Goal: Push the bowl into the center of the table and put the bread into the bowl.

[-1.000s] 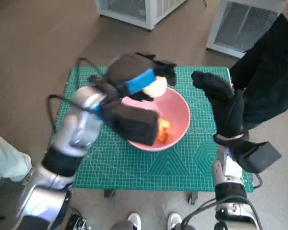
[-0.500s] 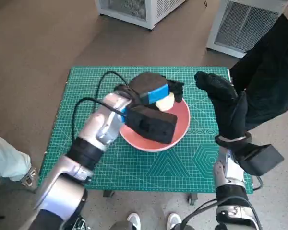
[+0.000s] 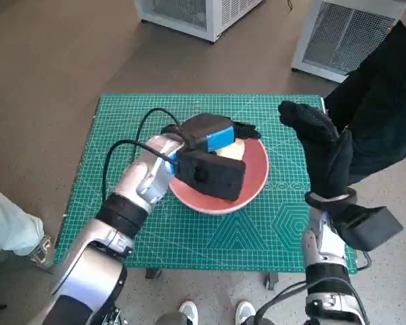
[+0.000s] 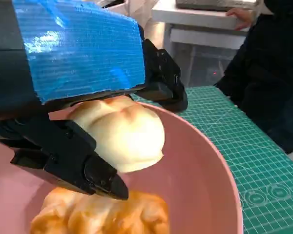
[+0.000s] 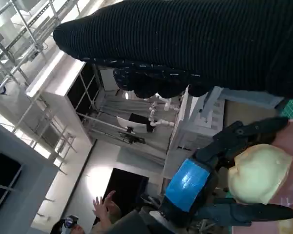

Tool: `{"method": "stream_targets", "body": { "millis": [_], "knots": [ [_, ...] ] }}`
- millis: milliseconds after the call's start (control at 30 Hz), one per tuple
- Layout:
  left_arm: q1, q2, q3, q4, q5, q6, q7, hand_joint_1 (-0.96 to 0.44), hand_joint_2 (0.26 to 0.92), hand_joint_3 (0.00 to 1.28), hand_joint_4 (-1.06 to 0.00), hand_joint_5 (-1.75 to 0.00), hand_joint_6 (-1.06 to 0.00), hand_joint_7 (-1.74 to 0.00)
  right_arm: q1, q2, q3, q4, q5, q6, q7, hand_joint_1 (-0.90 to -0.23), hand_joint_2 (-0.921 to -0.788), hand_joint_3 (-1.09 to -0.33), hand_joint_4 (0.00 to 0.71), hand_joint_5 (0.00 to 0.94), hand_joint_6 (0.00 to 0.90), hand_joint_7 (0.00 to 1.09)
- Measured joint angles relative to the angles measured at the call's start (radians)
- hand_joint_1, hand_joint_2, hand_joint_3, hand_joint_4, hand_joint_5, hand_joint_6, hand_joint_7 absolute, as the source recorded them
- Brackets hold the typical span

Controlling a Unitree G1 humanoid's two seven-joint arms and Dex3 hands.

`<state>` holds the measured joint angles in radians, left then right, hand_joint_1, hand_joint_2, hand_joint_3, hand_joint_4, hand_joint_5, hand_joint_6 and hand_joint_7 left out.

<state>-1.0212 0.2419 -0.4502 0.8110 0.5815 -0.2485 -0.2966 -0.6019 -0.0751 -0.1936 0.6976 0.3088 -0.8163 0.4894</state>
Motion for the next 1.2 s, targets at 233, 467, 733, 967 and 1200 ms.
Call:
{"method": "stream_targets", "body": {
  "millis": [233, 467, 733, 967, 1200],
  "knots": [
    [0.046, 0.039, 0.082, -0.017, -0.116, -0.083, -0.029, -0.5, 0.883, 0.01, -0.1, 0.0, -0.23, 0.0, 0.0, -0.001, 0.001, -0.003, 0.0, 0.001, -0.001, -0.765, -0.921, -0.777, 0.212, 0.003, 0.011, 0.6],
    [0.105, 0.075, 0.207, -0.05, -0.28, -0.173, -0.051, -0.5, 0.909, 0.02, -0.07, 0.0, -0.21, 0.0, 0.0, -0.002, 0.0, -0.018, 0.001, 0.011, -0.002, -0.771, -0.921, -0.765, 0.216, 0.005, 0.015, 0.59],
    [0.186, 0.081, 0.34, -0.09, -0.477, -0.324, -0.077, -0.54, 0.92, 0.16, -0.09, -0.01, -0.23, -0.01, 0.0, -0.002, 0.0, -0.05, 0.004, 0.04, -0.003, -0.776, -0.921, -0.734, 0.224, 0.007, 0.027, 0.58],
    [0.263, 0.051, 0.427, -0.164, -0.659, -0.37, -0.132, -0.56, 0.921, 0.33, -0.1, -0.01, -0.19, 0.0, 0.0, -0.002, 0.002, -0.09, 0.002, 0.051, -0.011, -0.764, -0.921, -0.728, 0.229, 0.008, 0.037, 0.57],
    [0.345, 0.013, 0.486, -0.226, -0.762, -0.388, -0.15, -0.62, 0.921, 0.39, -0.1, -0.01, -0.17, 0.0, -0.001, -0.002, 0.005, -0.105, 0.001, 0.054, -0.014, -0.749, -0.921, -0.722, 0.226, 0.005, 0.05, 0.55]
  ]
}}
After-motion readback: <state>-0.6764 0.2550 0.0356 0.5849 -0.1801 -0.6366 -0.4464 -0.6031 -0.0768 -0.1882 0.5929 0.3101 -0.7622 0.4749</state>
